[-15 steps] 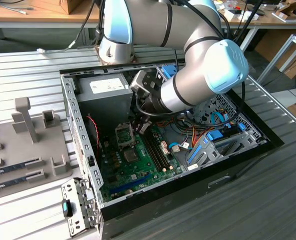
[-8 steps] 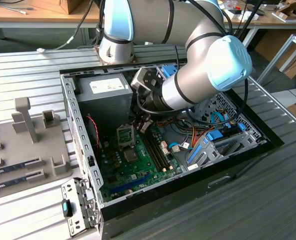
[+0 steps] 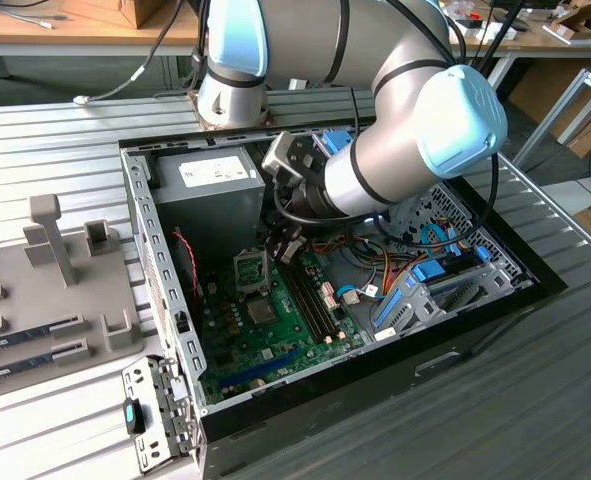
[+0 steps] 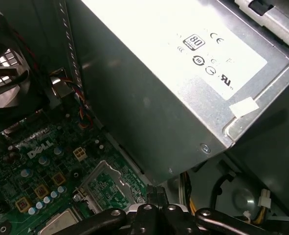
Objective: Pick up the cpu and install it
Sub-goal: 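Close the cpu cover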
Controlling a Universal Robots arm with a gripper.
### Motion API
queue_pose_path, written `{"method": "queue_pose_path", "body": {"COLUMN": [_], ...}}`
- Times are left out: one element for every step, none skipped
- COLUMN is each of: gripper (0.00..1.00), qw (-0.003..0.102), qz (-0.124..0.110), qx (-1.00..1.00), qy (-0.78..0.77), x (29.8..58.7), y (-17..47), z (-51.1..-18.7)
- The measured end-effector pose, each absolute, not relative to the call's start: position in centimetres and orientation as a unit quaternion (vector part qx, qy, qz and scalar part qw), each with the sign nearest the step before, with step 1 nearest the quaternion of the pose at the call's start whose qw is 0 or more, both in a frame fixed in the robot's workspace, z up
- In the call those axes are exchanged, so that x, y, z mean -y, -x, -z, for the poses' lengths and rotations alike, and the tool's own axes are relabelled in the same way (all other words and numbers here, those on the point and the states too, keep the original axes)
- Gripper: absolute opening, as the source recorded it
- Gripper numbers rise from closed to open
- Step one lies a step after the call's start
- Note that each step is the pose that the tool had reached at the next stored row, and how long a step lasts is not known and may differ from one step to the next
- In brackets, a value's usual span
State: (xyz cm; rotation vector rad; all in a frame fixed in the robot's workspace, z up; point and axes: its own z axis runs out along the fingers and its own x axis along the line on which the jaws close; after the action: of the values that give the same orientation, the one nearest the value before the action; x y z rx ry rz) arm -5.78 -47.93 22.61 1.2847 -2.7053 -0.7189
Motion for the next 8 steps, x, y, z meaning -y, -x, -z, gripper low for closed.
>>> {"method": "queue_pose_path", "body": {"gripper": [0.11,0.11,0.11,0.11,0.11,0.11,0.11,0.11], "qw": [0.031,0.031,0.030,0.030,0.030,0.030,0.030,0.030], "qz": [0.233,0.234,0.234,0.234,0.235,0.235,0.235,0.235], "qx": [0.878,0.878,0.878,0.878,0.877,0.877,0.877,0.877], "qy": [-0.417,-0.417,-0.417,-0.417,-0.417,-0.418,-0.418,-0.418], "x": [47.93,47.93,47.94,47.95,47.95,47.95,47.95,47.96], "y": [5.78,5.77,5.78,5.78,5.77,5.77,5.77,5.77], "z": [-22.64,-22.68,-22.73,-22.79,-22.83,-22.86,-22.87,-22.90]}}
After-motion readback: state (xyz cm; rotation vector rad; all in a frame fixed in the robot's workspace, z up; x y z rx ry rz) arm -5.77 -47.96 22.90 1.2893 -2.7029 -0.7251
